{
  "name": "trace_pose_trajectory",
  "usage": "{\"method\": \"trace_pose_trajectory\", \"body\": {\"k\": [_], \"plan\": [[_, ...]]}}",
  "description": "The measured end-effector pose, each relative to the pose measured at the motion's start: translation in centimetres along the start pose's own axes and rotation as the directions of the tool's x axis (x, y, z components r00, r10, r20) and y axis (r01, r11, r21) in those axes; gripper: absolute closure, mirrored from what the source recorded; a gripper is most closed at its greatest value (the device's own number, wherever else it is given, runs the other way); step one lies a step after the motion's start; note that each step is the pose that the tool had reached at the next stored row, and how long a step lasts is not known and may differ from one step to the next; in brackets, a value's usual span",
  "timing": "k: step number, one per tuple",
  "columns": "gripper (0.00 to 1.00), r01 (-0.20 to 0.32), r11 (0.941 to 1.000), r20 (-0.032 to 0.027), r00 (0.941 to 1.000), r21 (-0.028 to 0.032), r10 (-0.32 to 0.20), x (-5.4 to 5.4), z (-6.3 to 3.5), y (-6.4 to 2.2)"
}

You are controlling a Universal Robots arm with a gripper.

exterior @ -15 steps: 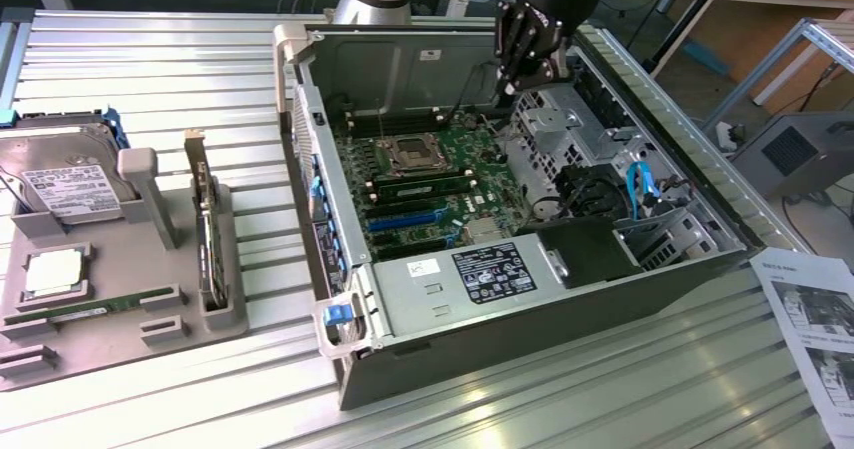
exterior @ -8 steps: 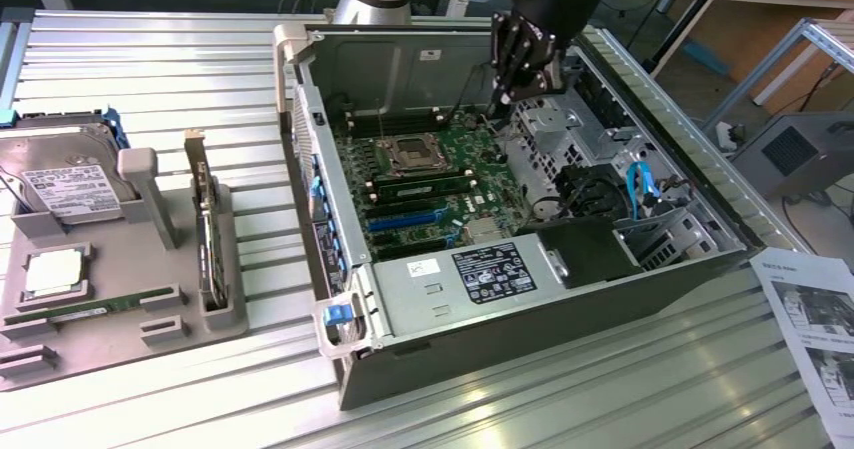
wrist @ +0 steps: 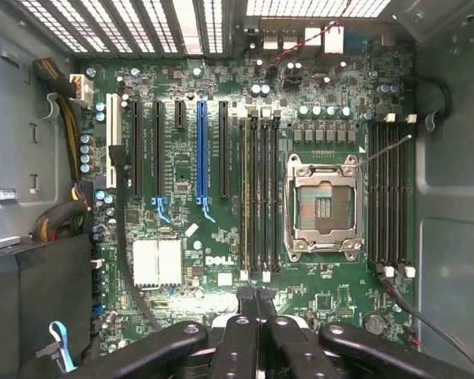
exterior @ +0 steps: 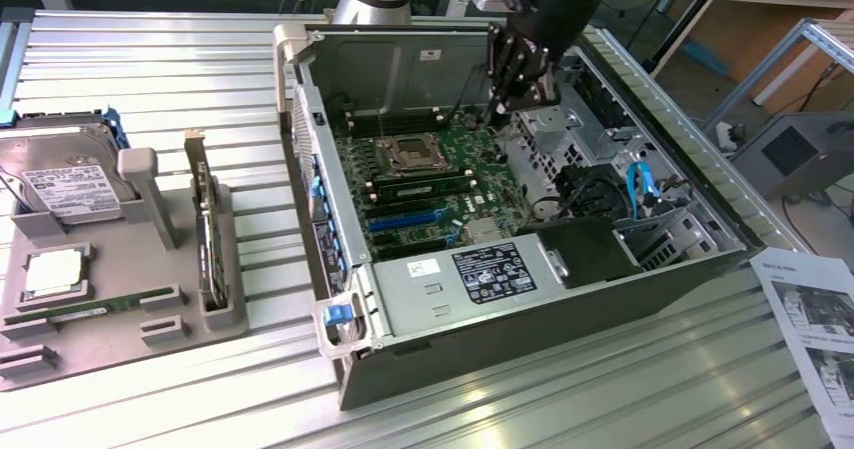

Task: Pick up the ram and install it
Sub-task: 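Press down the ram until it locks into place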

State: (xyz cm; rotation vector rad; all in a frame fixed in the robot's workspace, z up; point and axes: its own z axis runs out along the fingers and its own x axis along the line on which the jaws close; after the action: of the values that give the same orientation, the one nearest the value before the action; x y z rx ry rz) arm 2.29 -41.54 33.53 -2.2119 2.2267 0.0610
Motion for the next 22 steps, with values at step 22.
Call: {"method": "trace_pose_trajectory", "body": {"k": [22], "plan": [[0.89,0.000,1.0000,-0.0001,1.0000,0.0000,0.000,0.1,4.44,-0.11]]}}
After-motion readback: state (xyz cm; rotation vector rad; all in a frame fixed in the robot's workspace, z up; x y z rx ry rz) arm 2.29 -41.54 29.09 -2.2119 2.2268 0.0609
